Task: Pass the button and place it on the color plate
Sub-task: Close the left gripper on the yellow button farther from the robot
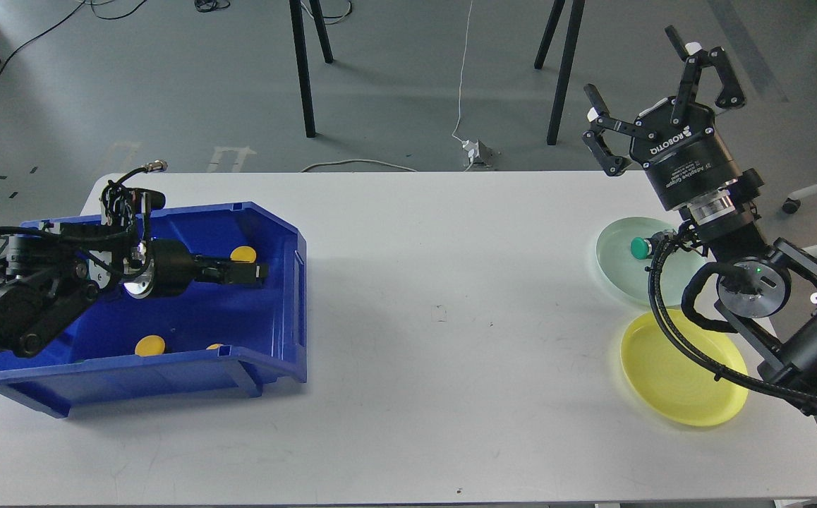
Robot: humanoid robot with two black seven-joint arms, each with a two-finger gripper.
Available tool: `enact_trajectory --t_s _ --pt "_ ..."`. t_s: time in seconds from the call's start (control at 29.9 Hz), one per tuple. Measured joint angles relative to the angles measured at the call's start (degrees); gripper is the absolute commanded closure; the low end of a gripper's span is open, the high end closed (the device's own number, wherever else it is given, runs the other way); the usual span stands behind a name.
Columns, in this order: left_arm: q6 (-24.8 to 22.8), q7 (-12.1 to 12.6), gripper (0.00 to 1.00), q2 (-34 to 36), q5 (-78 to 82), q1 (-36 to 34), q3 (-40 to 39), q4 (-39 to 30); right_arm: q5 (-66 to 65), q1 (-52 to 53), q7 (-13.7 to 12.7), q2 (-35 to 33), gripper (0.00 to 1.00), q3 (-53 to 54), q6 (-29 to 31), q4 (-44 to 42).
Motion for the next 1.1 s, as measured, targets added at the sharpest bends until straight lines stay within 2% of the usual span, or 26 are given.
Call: enact_trajectory --t_s 0.5,1.1 --pt "0.0 0.0 0.15 -1.1 0.0 -0.2 0.1 0.2 0.0 -0.4 0.0 0.0 0.02 0.0 0.0 0.2" --pt "0.6 0.0 0.15 -3.9 0.1 -1.1 0.2 4.4 0.0 -0.8 0.0 0.0 0.02 0.1 0.0 0.4"
